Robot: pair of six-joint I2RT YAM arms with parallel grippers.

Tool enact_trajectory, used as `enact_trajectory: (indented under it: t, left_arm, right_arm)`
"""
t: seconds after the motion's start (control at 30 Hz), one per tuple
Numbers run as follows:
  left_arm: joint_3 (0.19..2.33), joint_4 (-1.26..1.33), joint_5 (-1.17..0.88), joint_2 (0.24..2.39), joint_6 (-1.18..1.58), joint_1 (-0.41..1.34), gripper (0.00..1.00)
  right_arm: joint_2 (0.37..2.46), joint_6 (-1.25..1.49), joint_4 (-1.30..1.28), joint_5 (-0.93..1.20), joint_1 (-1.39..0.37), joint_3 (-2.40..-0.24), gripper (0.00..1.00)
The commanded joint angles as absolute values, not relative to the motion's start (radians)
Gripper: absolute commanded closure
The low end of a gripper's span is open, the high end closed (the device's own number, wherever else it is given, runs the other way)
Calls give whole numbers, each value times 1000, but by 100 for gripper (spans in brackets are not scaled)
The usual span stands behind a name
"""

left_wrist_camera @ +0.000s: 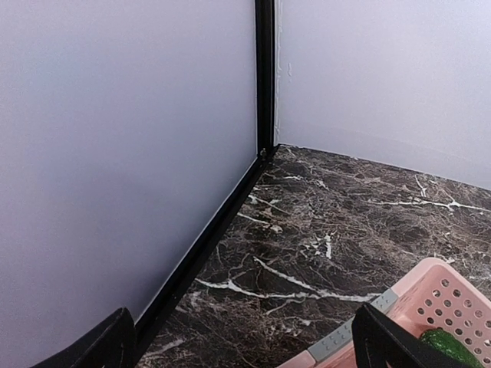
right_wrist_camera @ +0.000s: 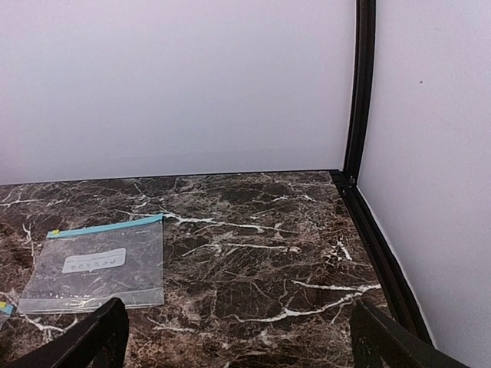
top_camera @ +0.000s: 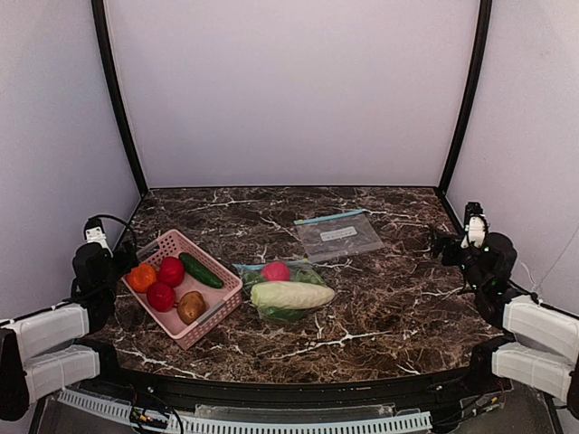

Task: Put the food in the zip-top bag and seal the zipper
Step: Reset both arms

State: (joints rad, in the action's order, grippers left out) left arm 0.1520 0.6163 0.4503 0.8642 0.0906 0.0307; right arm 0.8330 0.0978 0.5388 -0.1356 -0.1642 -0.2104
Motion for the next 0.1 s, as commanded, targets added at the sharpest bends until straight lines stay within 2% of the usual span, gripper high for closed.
enact_trajectory:
  t: [0.0,0.07]
  left_arm:
    - [133,655,478,855,88,26,1]
    - [133,657,482,859,92,26,1]
  right_arm:
    - [825,86,581,-151,-162,-196,1]
    - [824,86,581,-151,-163,-196,2]
